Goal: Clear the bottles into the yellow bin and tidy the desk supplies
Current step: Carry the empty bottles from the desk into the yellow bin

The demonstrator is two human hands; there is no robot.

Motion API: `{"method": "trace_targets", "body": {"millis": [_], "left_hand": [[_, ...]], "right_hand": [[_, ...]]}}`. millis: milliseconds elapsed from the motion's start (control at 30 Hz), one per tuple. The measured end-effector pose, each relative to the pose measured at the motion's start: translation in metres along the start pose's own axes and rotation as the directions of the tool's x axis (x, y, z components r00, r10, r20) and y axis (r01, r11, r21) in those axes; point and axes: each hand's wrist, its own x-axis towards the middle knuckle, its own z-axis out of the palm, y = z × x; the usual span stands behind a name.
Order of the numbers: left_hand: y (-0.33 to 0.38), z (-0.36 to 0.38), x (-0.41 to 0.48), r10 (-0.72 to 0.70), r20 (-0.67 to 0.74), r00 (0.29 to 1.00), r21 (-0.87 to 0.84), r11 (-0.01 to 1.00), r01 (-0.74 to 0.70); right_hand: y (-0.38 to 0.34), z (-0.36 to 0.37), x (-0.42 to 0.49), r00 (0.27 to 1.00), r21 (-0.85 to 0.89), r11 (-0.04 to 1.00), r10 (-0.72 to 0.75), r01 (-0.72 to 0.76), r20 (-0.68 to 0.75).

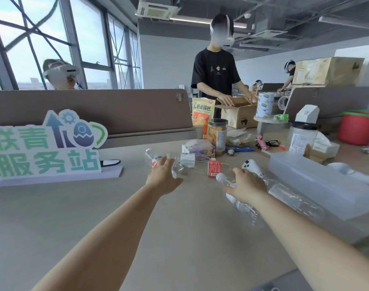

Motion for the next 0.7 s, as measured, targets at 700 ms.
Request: {"method": "trace_targets", "body": {"millis": [700], "left_hand": [[-0.039, 0.04, 0.025, 0.032, 0.0, 0.999, 0.274, 0.961, -0.031]], "right_hand": [[-0.015, 0.021, 0.017, 0.989, 0.034, 0.996, -0.081, 0.078, 0.127]]}}
